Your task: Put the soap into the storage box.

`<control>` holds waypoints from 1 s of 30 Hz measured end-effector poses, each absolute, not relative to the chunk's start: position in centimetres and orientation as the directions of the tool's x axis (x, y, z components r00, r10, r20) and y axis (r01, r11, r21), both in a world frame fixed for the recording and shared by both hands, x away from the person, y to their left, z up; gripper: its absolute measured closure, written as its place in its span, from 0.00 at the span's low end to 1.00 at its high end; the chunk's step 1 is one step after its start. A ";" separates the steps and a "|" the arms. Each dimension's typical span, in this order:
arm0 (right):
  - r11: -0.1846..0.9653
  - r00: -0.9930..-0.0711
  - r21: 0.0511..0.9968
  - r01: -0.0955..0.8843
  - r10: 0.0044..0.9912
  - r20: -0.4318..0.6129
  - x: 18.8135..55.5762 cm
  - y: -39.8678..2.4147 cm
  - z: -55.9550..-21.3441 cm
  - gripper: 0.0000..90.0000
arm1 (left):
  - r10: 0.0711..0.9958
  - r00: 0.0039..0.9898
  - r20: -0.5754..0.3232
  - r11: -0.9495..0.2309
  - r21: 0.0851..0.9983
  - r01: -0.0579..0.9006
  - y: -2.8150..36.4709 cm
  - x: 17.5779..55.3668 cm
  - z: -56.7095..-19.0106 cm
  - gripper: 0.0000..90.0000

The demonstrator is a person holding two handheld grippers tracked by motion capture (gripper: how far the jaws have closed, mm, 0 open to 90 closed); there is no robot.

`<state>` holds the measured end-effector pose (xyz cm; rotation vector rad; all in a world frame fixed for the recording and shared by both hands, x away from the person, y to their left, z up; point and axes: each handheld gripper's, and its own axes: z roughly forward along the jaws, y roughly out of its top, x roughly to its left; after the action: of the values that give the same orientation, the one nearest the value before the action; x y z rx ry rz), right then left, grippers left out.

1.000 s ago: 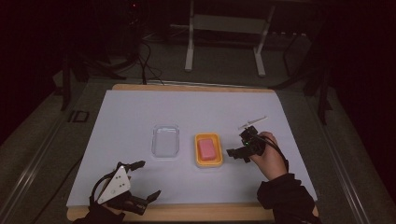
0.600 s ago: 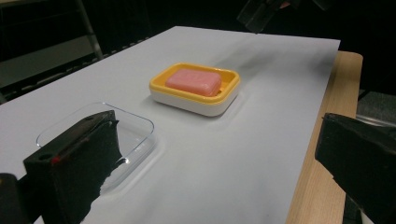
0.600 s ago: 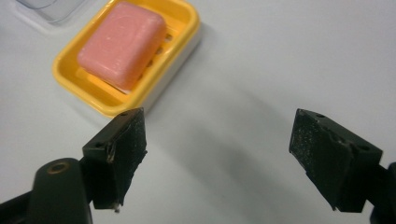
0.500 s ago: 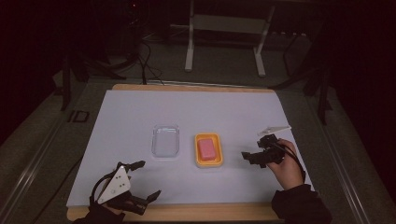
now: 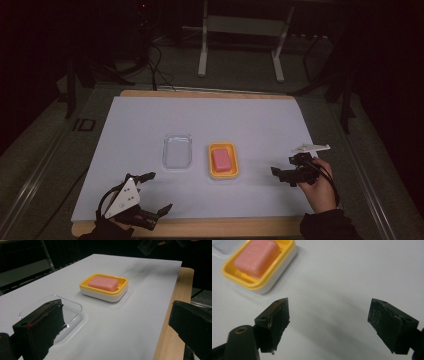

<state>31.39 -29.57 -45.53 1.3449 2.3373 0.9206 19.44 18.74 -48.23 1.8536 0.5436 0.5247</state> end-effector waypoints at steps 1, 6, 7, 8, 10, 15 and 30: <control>0.341 -0.500 0.648 0.681 0.863 0.072 31.3 -29.9 -45.6 0.20 | 0.595 0.798 0.097 -0.313 0.942 0.118 18.7 19.4 -48.2 0.01; 0.296 -0.449 0.641 0.709 0.889 0.087 30.6 -31.3 -46.0 0.20 | 0.594 0.798 0.097 -0.313 0.942 0.119 18.7 19.4 -48.2 0.01; 0.287 -0.440 0.638 0.714 0.893 0.091 30.5 -31.6 -46.1 0.21 | 0.594 0.798 0.097 -0.313 0.942 0.119 18.7 19.4 -48.2 0.01; 0.274 -0.425 0.633 0.724 0.900 0.098 30.4 -31.8 -46.1 0.21 | 0.594 0.798 0.098 -0.315 0.942 0.119 18.7 19.5 -48.2 0.01; 0.259 -0.409 0.630 0.732 0.907 0.102 30.1 -32.2 -46.4 0.21 | 0.594 0.799 0.098 -0.316 0.941 0.119 18.7 19.5 -48.2 0.01; 0.258 -0.411 0.655 0.710 0.907 0.088 29.3 -32.9 -46.9 0.21 | 0.594 0.798 0.099 -0.316 0.941 0.118 18.7 19.4 -48.2 0.01; 0.242 -0.408 0.691 0.681 0.909 0.083 28.0 -33.1 -48.6 0.21 | 0.588 0.804 0.091 -0.311 0.943 0.121 18.7 19.5 -48.2 0.01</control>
<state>28.04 -33.13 -48.57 1.4671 2.1851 0.9507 19.50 18.71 -48.24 1.8543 0.5400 0.5126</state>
